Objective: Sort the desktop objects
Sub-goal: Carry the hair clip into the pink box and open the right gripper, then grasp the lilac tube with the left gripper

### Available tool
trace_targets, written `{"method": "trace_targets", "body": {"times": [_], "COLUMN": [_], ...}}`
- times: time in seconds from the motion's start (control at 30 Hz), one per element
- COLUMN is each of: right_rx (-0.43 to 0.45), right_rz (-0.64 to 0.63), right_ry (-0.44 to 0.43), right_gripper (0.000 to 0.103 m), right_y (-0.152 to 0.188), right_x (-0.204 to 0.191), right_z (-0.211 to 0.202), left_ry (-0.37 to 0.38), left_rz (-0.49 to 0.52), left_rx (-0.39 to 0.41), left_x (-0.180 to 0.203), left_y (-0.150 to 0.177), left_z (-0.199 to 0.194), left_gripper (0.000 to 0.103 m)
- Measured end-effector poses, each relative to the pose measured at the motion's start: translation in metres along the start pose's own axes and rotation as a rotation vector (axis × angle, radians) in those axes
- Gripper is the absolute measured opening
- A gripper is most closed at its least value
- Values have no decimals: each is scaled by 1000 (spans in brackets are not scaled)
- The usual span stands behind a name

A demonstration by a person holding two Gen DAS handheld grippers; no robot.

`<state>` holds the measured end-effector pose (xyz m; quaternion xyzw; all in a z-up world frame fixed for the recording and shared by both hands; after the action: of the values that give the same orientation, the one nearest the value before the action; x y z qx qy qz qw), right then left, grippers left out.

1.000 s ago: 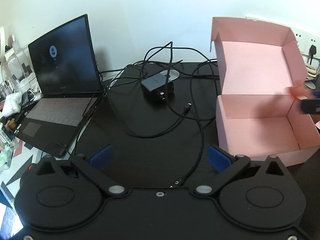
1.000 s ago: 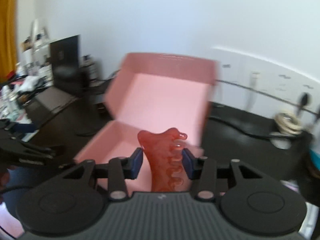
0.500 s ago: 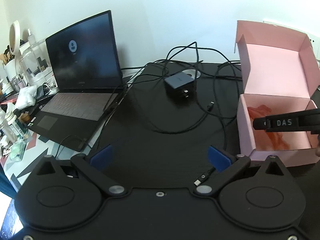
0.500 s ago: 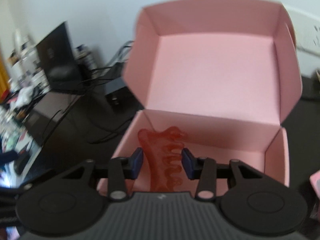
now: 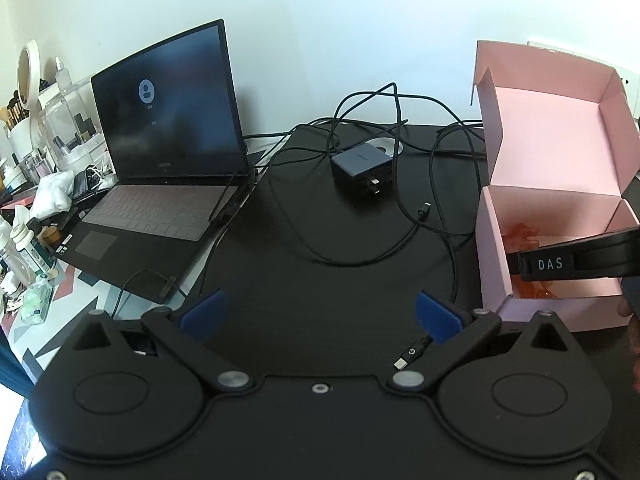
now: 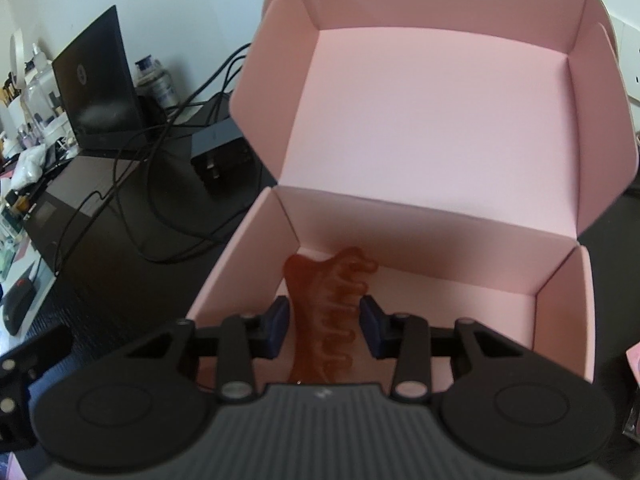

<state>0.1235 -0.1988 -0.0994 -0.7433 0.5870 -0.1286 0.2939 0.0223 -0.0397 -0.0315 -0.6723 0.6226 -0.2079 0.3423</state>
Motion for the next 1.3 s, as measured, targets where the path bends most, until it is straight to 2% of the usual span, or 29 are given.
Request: {"method": "trace_targets", "body": {"times": [0.13,0.2,0.3,0.33,0.47,0.63,0.83,1.1,1.3], "right_rx": [12,52,124,158,229,297,294,312,303], "right_rz": [53,53,57,55,61,46,37,20,-26], "right_ry": [-30,-38,-34,-16,42,243,369,411,375], "right_gripper": [73,77,96,98,99,102,102,102,102], "right_y": [-2,-4,0,3,22,51,83,103,106], "right_x": [1,-1,-3,-4,-9,-11,2,17,40], "right_z": [-10,-21,-45,-55,-85,-122,-154,-176,-185], "left_ry": [17,33,59,68,112,175,246,262,252], "left_rz": [4,4,10,13,24,55,98,124,92], "left_rx": [14,17,23,26,29,38,32,6,-16], "left_x": [-4,-6,-9,-9,-8,1,26,62,97], "left_y": [-2,-2,-3,-3,-5,-4,1,4,-1], "left_z": [-4,-5,-7,-7,-8,-12,-18,-27,-35], "left_gripper": [103,103,103,103,103,103,103,103,103]}}
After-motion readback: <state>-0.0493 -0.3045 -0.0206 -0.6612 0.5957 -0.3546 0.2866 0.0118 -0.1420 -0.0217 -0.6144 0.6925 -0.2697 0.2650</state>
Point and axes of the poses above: each gripper's, at about its wrist camera, not at the fingertips, and z roughly the way its jaws point, x to its right, y to its underside, the point moved 6 cm from there along z, roughly the way its jaws point, and after that the axes turned 3 degrees about y, right-handed, at the moved point
